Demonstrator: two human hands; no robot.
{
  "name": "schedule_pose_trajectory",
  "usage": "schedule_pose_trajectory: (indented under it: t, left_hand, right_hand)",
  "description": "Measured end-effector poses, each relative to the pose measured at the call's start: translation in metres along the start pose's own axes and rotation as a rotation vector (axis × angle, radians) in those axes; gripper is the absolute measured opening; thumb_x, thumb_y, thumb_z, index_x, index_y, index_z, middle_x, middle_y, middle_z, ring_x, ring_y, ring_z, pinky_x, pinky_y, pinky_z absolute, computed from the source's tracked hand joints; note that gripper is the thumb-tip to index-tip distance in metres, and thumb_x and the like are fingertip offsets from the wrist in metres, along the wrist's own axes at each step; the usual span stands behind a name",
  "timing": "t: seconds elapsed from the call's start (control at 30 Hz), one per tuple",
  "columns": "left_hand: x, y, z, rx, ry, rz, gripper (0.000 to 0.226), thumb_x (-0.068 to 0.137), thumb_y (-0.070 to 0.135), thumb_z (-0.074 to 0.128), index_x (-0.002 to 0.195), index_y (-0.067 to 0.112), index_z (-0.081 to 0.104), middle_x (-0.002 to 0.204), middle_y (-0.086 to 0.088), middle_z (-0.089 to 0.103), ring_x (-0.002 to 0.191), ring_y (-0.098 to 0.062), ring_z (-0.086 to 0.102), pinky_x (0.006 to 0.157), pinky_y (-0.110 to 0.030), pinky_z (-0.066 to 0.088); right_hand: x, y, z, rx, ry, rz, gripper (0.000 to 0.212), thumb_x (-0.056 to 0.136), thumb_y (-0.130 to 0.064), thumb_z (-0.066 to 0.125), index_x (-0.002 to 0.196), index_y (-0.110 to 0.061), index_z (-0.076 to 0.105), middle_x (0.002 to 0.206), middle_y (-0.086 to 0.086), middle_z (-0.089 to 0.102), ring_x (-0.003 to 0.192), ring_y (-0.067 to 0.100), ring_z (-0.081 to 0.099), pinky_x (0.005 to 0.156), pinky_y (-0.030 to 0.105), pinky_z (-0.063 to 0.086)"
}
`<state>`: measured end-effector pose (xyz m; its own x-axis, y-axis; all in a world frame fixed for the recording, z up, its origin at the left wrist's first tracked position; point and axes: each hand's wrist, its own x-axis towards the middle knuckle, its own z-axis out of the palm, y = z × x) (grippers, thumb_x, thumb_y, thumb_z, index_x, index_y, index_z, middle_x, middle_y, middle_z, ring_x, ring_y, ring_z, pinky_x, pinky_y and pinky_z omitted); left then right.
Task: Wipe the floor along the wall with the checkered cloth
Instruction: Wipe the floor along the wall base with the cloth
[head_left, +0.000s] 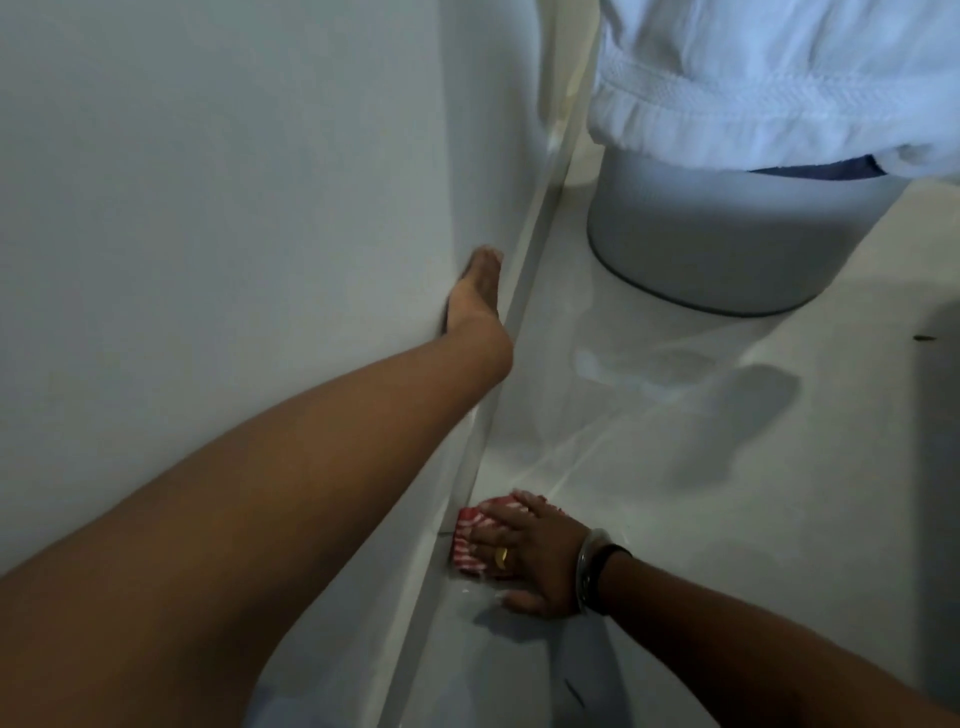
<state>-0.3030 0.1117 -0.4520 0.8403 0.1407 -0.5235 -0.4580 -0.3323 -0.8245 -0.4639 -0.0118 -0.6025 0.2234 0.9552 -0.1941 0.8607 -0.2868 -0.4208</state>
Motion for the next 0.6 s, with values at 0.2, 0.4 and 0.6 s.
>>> schedule_pose_trajectory:
  t: [0.2,0.4,0.6]
  left_hand:
    - [-0.005,0.005,0.002,-0.014,-0.039,0.040,0.106,0.082,0.061,0.046,0.150,0.002,-0.010,0.159,-0.022,-0.012,0.146,-0.039,-0.014,0.117,-0.053,-0.010]
    - [-0.003,0.001,0.002,-0.013,-0.022,0.057,0.102,0.084,0.057,0.047,0.150,0.002,-0.009,0.159,-0.021,-0.012,0.146,-0.038,-0.014,0.117,-0.053,-0.009]
    - [0.003,0.001,0.003,-0.004,-0.045,0.050,0.105,0.083,0.052,0.053,0.149,0.002,-0.012,0.159,-0.020,-0.014,0.146,-0.037,-0.015,0.117,-0.052,-0.012]
  right_hand:
    - [0.009,0.008,0.000,-0.069,0.018,-0.033,0.053,0.094,-0.045,0.038,0.142,-0.025,0.048,0.150,0.001,0.047,0.142,0.037,0.031,0.116,0.057,0.018]
    - [0.006,0.000,0.006,-0.129,0.065,-0.005,0.055,0.091,-0.049,0.039,0.137,-0.022,0.053,0.146,0.003,0.051,0.142,0.037,0.033,0.116,0.058,0.015]
    - [0.004,-0.034,0.026,-0.060,0.067,0.197,0.074,0.083,-0.064,0.045,0.132,-0.010,0.059,0.138,0.013,0.058,0.130,0.029,0.052,0.110,0.048,0.028]
